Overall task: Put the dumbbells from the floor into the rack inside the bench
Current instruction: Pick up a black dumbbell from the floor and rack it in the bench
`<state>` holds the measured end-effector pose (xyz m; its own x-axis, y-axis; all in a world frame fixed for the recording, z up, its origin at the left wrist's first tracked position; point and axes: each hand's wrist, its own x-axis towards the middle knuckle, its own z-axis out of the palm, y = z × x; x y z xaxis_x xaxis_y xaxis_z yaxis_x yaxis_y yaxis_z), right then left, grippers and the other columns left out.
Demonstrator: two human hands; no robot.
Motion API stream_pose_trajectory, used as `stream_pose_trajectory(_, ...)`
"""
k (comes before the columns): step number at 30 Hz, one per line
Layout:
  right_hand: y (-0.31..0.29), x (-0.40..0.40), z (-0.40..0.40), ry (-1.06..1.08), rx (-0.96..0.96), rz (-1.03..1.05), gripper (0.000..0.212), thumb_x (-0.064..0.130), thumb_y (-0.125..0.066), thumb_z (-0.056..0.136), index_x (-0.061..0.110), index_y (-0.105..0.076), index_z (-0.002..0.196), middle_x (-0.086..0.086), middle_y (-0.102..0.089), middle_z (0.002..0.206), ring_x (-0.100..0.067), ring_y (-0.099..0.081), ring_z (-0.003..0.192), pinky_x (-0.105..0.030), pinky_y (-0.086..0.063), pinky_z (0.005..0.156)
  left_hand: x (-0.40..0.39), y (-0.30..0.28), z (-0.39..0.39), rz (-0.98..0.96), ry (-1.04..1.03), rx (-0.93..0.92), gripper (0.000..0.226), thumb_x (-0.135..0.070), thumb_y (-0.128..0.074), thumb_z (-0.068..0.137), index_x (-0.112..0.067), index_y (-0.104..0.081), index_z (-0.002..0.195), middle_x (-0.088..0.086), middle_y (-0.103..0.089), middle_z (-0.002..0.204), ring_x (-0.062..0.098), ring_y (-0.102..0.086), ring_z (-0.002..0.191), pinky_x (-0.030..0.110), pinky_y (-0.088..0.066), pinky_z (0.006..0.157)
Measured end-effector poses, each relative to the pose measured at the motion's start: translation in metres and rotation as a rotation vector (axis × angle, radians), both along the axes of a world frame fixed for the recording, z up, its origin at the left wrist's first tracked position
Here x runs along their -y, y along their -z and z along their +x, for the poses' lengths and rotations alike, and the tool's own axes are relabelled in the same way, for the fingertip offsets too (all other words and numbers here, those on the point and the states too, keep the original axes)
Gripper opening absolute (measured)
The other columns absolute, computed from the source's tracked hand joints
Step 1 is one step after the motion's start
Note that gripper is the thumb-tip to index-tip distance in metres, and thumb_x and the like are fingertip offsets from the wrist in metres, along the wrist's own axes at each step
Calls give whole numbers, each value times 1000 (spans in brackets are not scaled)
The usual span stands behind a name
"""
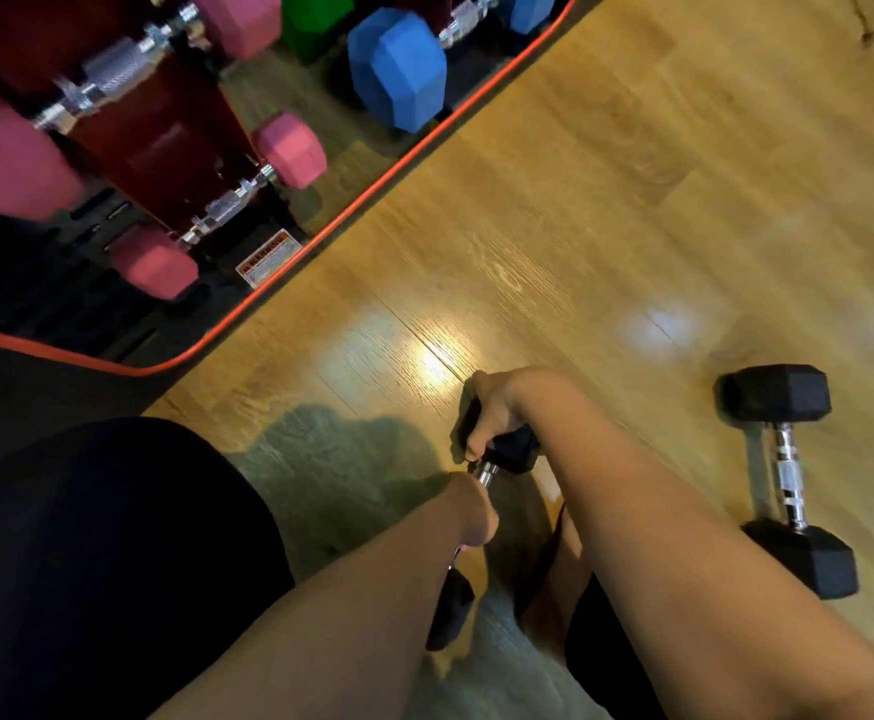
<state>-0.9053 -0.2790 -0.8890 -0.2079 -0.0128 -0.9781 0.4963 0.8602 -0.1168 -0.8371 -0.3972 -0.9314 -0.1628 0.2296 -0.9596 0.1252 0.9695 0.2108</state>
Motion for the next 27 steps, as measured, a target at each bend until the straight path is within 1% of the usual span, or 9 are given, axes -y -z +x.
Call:
stream_pose_trajectory(2,3,-13,4,147,-43,3,64,30,-79,75,4,-51,126,-8,-56,88,-24,-59,70,-36,-58,62,-5,-5,-12,35,42,64,34,-10,-39,102,-3,-48,134,15,-54,136,26,-54,116,34,-45,91)
stream_pose_trajectory(4,0,-31,2,311,-107,15,64,34,-79,72,12,-47,123,-8,-56,94,-28,-63,80,-47,-61,73,-14,2,-34,12,-265,-47,31,-13,-47,99,-9,-49,130,9,-59,117,20,-56,96,31,-46,78)
stream_pose_trajectory(6,5,-52,-2,477,-256,91,62,41,-77,69,15,-48,118,-9,-58,101,-30,-64,88,-51,-60,74,-24,-2,-58,119,-136,-318,23,-17,-54,95,-14,-54,118,2,-56,90,15,-53,77,30,-46,71)
stream_pose_trajectory(9,18,-75,-9,769,-580,202,60,46,-78,71,13,-50,112,-8,-59,106,-27,-60,95,-45,-55,83,-44,4,-97,232,-126,-576,23,-20,-58,91,-18,-57,114,4,-62,98,23,-60,91,39,-51,83)
stream_pose_trajectory(12,30,-80,-13,1247,-836,272,57,54,-74,74,12,-54,107,-3,-61,94,-27,-63,93,-43,-54,84,-60,2,-122,425,-261,-785,26,-15,-57,89,-19,-58,114,4,-59,111,25,-54,105,41,-48,88)
stream_pose_trajectory(15,47,-67,0,1902,-765,357,46,54,-50,91,11,-56,106,-10,-64,96,-28,-63,84,-44,-57,79,-65,3,-111,504,-419,-911,10,-22,-57,88,-30,-56,94,-6,-57,97,17,-56,92,36,-52,78)
stream_pose_trajectory(18,65,-39,17,2053,-585,238,21,23,-35,100,13,-54,98,-20,-62,113,-26,-57,85,-38,-53,72,-62,14,-87,338,-923,-591,4,-27,-58,88,-26,-60,85,-1,-68,89,23,-66,84,37,-58,75)
stream_pose_trajectory(21,67,0,9,2102,-398,32,24,6,-39,96,17,-46,75,-8,-54,77,-21,-55,64,-29,-49,56,-56,24,-88,151,-1372,-323,18,-27,-56,93,-15,-69,89,7,-73,91,26,-70,82,38,-58,79)
stream_pose_trajectory(27,39,5,-25,2113,-366,-158,6,10,-59,90,6,-63,89,-8,-62,69,-14,-61,45,-23,-53,47,-68,-5,-108,223,-2088,201,21,-26,-57,94,-7,-65,98,12,-71,87,26,-71,85,39,-57,85)
